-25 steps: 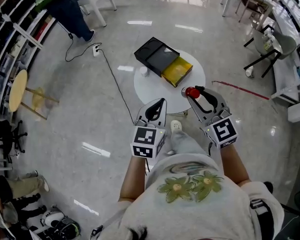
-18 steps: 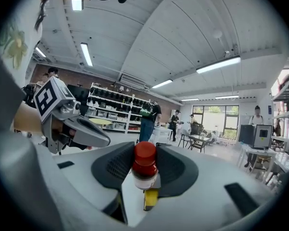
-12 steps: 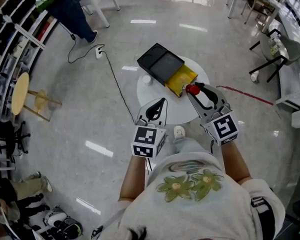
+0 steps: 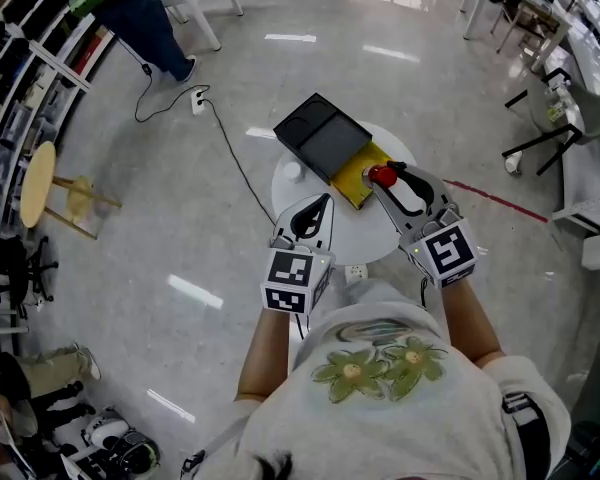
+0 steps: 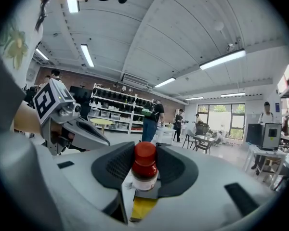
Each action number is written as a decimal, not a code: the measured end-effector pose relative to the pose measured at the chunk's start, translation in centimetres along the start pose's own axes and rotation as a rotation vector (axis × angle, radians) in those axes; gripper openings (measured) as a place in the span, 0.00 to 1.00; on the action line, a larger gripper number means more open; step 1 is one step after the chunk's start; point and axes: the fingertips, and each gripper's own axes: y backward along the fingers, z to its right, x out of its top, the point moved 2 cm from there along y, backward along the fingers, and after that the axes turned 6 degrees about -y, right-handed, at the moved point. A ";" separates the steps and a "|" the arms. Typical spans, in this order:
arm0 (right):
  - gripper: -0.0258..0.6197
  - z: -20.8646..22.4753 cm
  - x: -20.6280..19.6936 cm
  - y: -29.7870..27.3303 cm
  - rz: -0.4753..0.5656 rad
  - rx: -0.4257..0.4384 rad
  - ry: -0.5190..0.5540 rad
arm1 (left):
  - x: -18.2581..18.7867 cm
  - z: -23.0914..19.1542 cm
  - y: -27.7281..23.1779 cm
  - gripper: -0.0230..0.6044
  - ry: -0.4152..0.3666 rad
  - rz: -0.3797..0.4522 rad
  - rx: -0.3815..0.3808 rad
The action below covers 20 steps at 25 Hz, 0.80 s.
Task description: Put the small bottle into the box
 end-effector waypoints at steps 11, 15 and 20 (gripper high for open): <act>0.27 2.9 -0.4 -4.2 -0.010 0.059 -0.017 | 0.4 -2.0 -3.9 0.04 0.022 -0.017 0.029; 0.27 3.4 -0.9 -5.0 -0.012 0.080 -0.020 | 0.2 -2.2 -4.7 0.04 0.025 -0.027 0.043; 0.27 3.8 -1.5 -5.9 -0.025 0.107 -0.026 | 0.1 -2.7 -5.3 0.04 0.032 -0.033 0.062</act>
